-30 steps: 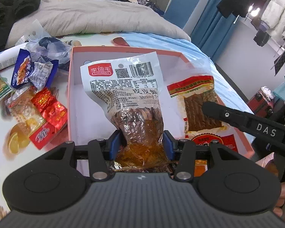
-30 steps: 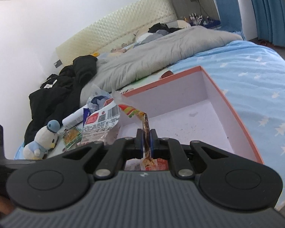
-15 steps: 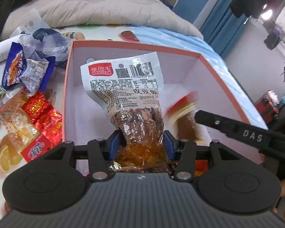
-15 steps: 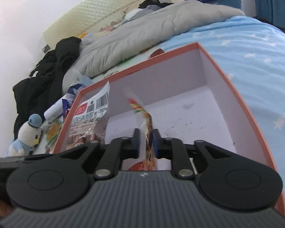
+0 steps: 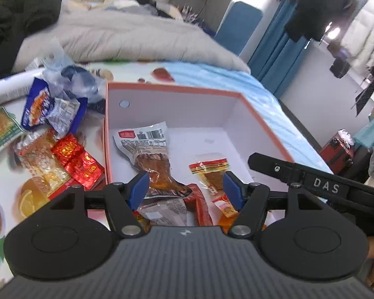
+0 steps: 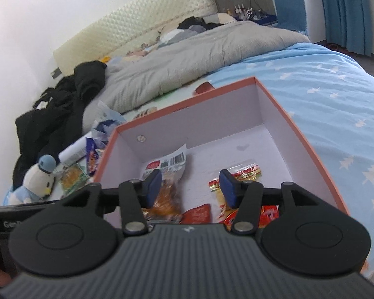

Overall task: Organize snacks
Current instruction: 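Open both grippers to drop the snacks into the pink box, then withdraw both tools from the box back toward the snack pile, then grasp the red-wrapped candies with the right gripper while the left reaches the red-labelled packet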

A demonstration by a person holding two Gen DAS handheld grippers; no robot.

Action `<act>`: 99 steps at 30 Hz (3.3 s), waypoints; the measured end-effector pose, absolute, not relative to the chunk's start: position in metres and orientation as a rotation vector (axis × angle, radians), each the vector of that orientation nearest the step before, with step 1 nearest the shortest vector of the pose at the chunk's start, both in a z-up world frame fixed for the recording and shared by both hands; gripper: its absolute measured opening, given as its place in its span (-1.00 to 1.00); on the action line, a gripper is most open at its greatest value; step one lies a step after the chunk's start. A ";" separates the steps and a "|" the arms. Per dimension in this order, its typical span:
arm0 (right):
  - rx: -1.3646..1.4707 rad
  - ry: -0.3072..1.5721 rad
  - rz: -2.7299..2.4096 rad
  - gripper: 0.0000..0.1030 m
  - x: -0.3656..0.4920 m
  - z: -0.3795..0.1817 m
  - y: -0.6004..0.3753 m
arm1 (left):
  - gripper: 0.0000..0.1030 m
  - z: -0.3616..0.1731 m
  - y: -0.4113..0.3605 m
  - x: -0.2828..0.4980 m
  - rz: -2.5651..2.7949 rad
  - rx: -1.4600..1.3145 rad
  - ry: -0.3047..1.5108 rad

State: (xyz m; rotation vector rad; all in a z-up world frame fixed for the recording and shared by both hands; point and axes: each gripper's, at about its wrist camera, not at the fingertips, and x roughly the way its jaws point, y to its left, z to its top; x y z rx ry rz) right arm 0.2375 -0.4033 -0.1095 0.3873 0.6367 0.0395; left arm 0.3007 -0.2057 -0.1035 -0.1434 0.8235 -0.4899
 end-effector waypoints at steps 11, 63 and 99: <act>0.384 0.576 0.022 0.66 0.165 -0.084 -0.376 | 0.37 -0.061 -0.160 0.217 -0.482 -0.144 0.737; 0.150 0.480 0.274 0.51 0.130 -0.092 -0.185 | 0.35 -0.122 0.050 0.202 -0.156 -0.312 0.757; -0.094 0.620 -0.129 0.28 0.366 -0.237 -0.103 | 0.36 -0.221 -0.001 0.516 -0.644 0.081 0.962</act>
